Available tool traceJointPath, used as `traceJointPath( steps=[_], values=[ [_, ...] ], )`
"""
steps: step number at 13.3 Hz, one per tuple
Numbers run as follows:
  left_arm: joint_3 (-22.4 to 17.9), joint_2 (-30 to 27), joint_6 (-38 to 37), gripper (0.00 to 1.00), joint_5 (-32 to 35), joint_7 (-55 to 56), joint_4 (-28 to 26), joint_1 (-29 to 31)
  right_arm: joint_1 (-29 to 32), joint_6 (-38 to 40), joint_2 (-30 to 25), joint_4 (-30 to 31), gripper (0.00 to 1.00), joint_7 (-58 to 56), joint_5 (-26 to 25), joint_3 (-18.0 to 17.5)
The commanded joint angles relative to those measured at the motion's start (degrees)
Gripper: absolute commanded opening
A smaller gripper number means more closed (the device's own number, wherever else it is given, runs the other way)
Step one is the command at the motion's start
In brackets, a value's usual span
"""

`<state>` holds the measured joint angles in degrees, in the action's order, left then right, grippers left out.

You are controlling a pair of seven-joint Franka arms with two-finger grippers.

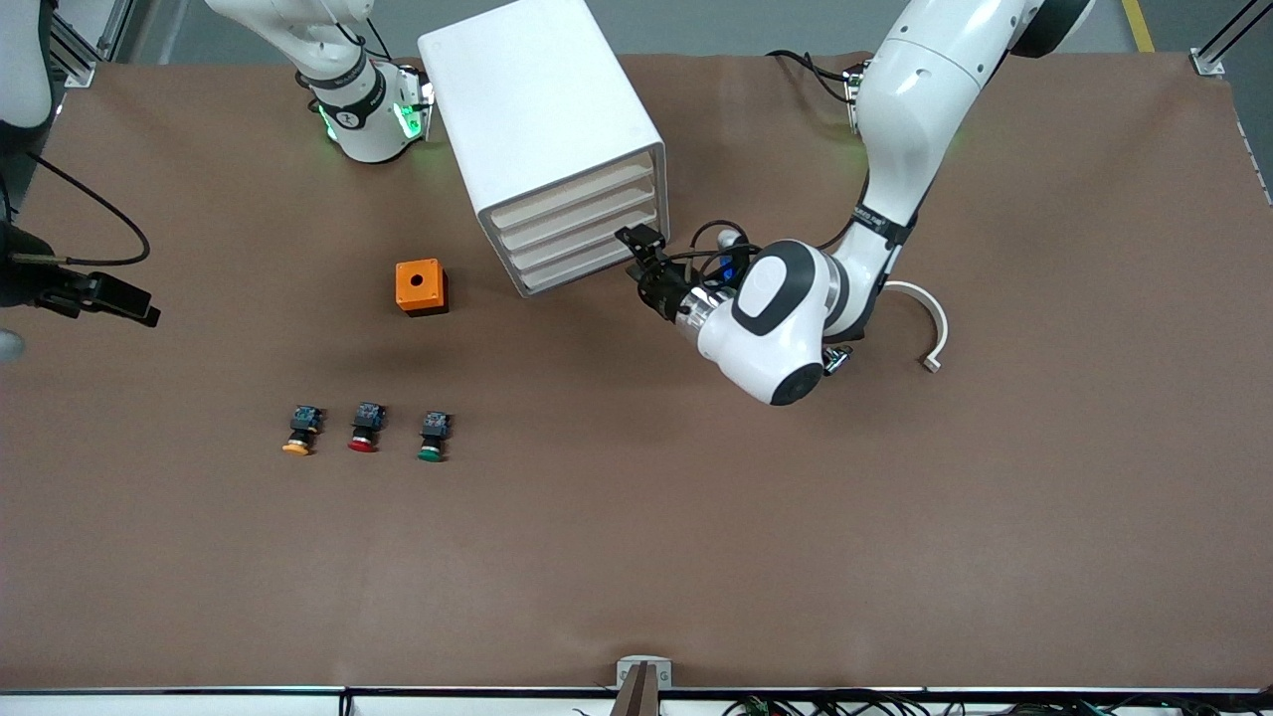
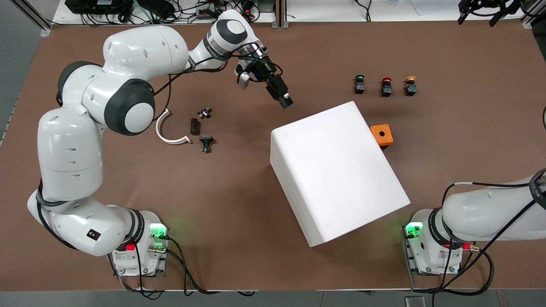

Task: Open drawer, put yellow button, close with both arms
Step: 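Grasp the drawer front of the white cabinet with the left gripper, then pull the drawer open with the left gripper while the right gripper reaches the button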

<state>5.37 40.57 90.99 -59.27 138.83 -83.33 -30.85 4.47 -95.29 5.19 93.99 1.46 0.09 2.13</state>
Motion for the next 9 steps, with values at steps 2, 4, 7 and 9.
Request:
traceJointPath(
  steps=[2,4,7,9],
  values=[
    [-0.4,1.5,-0.9,0.61,-3.0,1.0,1.2,-2.7,2.2,-3.7,3.8,1.1,1.00,-0.8,-0.6,-0.7],
    [-0.4,2.1,-1.1,0.61,-3.4,1.1,1.2,-4.2,4.0,-8.1,5.3,3.1,1.00,-3.8,-0.3,-0.7],
    [-0.4,2.6,-1.4,0.59,-5.4,1.6,1.1,-5.6,6.9,-12.6,9.3,3.2,1.00,-10.5,0.2,-0.8],
    [-0.4,2.8,-1.7,0.57,-5.4,4.1,1.2,-6.1,7.4,-14.5,11.9,3.2,1.00,-11.7,0.6,-0.8]
  ],
)
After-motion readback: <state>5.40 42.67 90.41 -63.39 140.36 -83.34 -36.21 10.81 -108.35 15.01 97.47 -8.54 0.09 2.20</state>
